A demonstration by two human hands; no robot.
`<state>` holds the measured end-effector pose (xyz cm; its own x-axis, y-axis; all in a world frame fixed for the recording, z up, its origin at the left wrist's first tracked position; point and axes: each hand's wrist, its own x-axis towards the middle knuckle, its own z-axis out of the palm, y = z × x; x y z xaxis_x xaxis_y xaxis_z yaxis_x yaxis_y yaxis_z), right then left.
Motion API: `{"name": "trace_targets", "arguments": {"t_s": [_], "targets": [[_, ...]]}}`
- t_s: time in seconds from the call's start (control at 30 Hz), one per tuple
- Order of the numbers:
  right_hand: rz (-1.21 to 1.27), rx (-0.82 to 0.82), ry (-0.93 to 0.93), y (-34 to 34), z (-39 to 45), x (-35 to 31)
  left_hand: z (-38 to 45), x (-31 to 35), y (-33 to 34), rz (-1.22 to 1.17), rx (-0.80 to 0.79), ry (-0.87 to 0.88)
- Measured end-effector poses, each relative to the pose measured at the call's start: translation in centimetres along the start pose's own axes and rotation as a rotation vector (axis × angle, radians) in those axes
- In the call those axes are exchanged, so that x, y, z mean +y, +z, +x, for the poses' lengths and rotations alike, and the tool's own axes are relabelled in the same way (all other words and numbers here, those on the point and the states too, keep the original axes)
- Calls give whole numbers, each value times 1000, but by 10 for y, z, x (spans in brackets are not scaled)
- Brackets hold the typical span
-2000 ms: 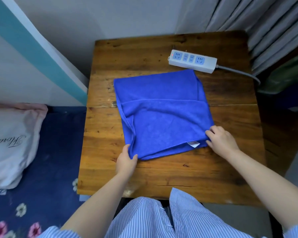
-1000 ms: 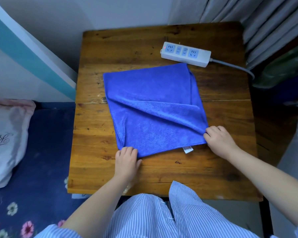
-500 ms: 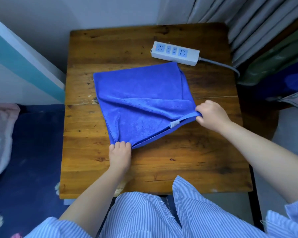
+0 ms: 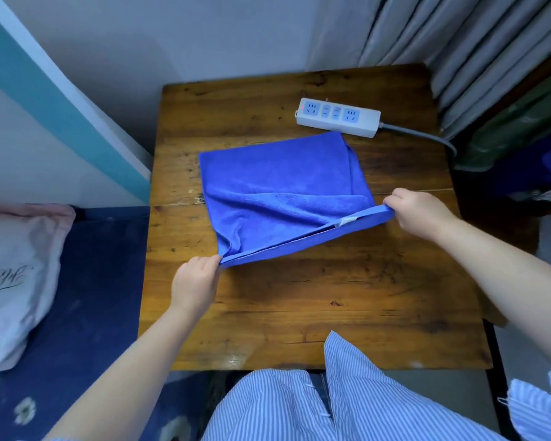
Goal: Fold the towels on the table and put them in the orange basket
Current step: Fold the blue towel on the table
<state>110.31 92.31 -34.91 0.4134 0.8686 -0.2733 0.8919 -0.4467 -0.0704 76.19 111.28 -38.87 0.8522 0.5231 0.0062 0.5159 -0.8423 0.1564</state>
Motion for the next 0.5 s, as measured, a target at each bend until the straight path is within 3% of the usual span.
{"name": "trace_targets", "arguments": {"t_s": [0.13,0.3,0.4,0.5], "targets": [[28,30,-16,-30,12,0,10,-12,-22,-84,34,75],[76,142,-2,-67,8,-14,29,-14,-64,-355,137,-275],[157,267,61,-104,-3,-31,38,-20,-99,-400,256,-267],[422,378,96,-142,-15,-52,44,-26,-134,-522,385,-286]]}}
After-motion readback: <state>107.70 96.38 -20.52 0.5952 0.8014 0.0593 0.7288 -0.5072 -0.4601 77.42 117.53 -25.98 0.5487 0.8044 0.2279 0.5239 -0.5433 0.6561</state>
